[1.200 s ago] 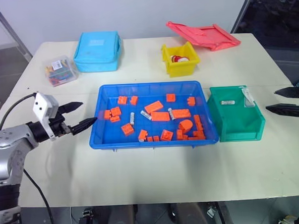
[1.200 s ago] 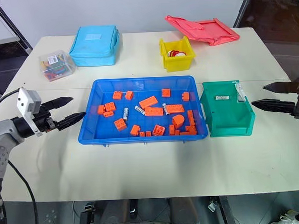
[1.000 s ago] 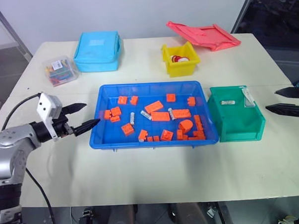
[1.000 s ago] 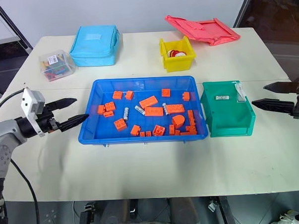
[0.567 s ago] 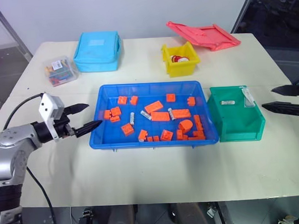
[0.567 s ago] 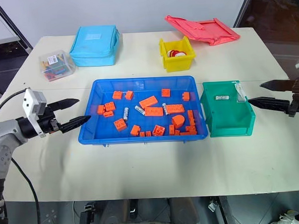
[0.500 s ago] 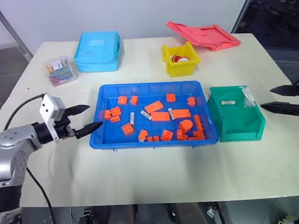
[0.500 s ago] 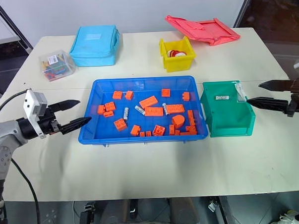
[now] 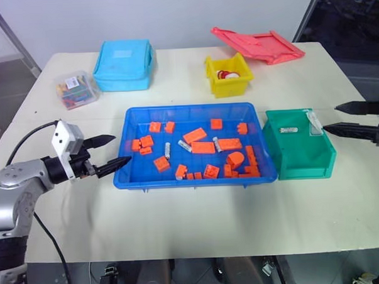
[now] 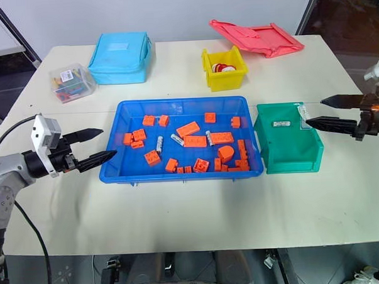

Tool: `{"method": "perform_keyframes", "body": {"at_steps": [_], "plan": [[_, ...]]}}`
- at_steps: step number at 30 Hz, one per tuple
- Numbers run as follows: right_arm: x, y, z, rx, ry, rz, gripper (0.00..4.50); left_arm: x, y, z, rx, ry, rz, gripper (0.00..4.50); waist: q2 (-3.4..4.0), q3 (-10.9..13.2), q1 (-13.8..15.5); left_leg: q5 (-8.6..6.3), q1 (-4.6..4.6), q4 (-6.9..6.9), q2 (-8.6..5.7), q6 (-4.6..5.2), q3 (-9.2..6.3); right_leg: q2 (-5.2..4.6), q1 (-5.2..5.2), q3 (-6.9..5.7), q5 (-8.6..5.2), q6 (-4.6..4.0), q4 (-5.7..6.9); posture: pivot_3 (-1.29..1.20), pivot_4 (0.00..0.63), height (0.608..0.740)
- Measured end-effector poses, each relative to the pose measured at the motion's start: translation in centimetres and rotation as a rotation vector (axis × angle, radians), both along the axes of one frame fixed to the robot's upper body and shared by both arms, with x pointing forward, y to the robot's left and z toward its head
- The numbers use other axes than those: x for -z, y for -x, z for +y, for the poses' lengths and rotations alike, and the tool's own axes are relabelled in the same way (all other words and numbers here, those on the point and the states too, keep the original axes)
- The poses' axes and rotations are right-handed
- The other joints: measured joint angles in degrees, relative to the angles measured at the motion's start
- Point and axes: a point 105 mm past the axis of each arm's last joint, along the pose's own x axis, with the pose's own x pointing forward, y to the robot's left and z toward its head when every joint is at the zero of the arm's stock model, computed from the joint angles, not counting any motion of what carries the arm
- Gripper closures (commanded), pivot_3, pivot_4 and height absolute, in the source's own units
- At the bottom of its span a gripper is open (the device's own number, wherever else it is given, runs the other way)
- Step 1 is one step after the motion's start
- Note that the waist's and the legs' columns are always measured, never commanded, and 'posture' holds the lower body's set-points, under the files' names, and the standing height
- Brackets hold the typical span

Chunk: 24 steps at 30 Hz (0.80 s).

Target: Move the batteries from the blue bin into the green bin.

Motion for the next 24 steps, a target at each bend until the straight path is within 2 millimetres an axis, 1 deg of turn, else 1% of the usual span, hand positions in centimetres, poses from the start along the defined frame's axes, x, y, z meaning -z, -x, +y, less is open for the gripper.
{"method": "perform_keyframes", "body": {"at_steps": [1,3,5,7,8,11,14,16,18,20,22,24], "plan": [[-0.3,-0.4,0.5,-0.011,-0.018,-0.019,0.05,-0.1,0.0,0.0,-0.001,0.002,-0.003,0.00,0.00,0.00,-0.02,0.00,0.00,0.00,0.01,0.00,0.00,0.01,-0.01,0.00,0.00,0.00,0.01,0.00,0.150,0.740],[-0.9,-1.5,2.4,-0.050,-0.055,-0.077,0.05,-0.3,-0.1,0.0,-0.008,0.011,-0.010,0.00,0.00,0.00,-0.08,0.00,0.00,-0.01,0.03,0.00,0.00,0.04,-0.05,0.01,0.00,0.00,0.05,0.00,0.150,0.740],[-1.3,-2.8,5.4,-0.121,-0.084,-0.125,0.05,-0.7,-0.3,0.1,-0.018,0.013,-0.024,0.00,0.00,0.00,-0.06,0.00,-0.01,-0.01,0.04,0.00,-0.03,0.07,-0.06,0.01,0.00,0.00,0.08,0.00,0.150,0.740],[-1.1,-3.6,8.2,-0.190,-0.097,-0.138,0.05,-1.0,-0.4,0.3,-0.035,0.015,-0.037,0.00,0.00,0.00,0.13,0.00,-0.04,0.00,0.04,0.00,-0.05,0.06,-0.09,0.00,0.00,0.00,0.08,0.00,0.150,0.740],[-1.0,-3.9,9.2,-0.216,-0.097,-0.141,0.05,-1.1,-0.5,0.4,-0.044,0.016,-0.043,0.00,0.00,0.00,0.18,0.00,-0.09,0.00,0.02,0.00,-0.04,0.04,-0.13,0.00,0.00,0.00,0.08,0.00,0.150,0.740],[-1.1,-5.1,14.0,-0.333,-0.104,-0.183,0.05,-1.6,-0.4,0.9,-0.080,0.021,-0.067,0.00,0.00,0.00,0.15,0.00,-0.11,0.01,0.01,0.00,-0.04,0.00,-0.15,0.00,0.00,0.00,0.09,0.00,0.150,0.740],[-1.3,-6.3,17.8,-0.369,-0.055,-0.235,0.05,-1.9,0.1,0.9,-0.100,0.025,-0.082,0.00,0.00,0.00,0.14,0.00,-0.11,-0.01,0.01,0.00,-0.05,-0.01,-0.18,-0.01,0.00,0.00,0.11,0.00,0.150,0.740],[-1.0,-6.8,19.6,-0.377,-0.076,-0.240,0.05,-1.7,0.5,0.9,-0.118,0.036,-0.081,0.00,-0.03,-0.02,0.25,0.00,-0.11,-0.01,0.01,0.00,-0.08,-0.03,-0.17,-0.02,0.01,0.00,0.13,0.00,0.150,0.740],[-0.3,-6.8,22.2,-0.415,-0.128,-0.216,0.05,-1.3,1.0,0.7,-0.143,0.061,-0.080,0.00,-0.04,-0.02,0.19,0.00,-0.11,-0.01,0.01,0.00,-0.07,-0.06,-0.18,-0.02,0.01,-0.01,0.16,0.00,0.150,0.740],[0.7,-6.4,24.6,-0.477,-0.146,-0.184,0.05,-0.7,1.5,0.4,-0.156,0.072,-0.070,0.00,-0.05,-0.03,0.22,0.00,-0.13,0.00,-0.01,-0.01,-0.08,-0.10,-0.22,-0.02,0.01,-0.01,0.25,0.00,0.150,0.740],[1.4,-5.9,26.0,-0.529,-0.142,-0.173,0.05,-0.4,1.9,0.2,-0.171,0.086,-0.066,0.00,-0.06,-0.03,0.35,0.00,-0.13,0.02,-0.05,-0.01,-0.11,-0.16,-0.22,-0.06,0.01,-0.01,0.30,0.00,0.150,0.740],[2.2,-5.5,27.1,-0.568,-0.133,-0.168,0.05,-0.4,2.2,0.3,-0.192,0.092,-0.071,0.00,-0.08,-0.05,0.39,0.00,-0.12,0.04,-0.07,-0.01,-0.11,-0.17,-0.20,-0.06,0.01,-0.01,0.31,0.00,0.150,0.740]]}}
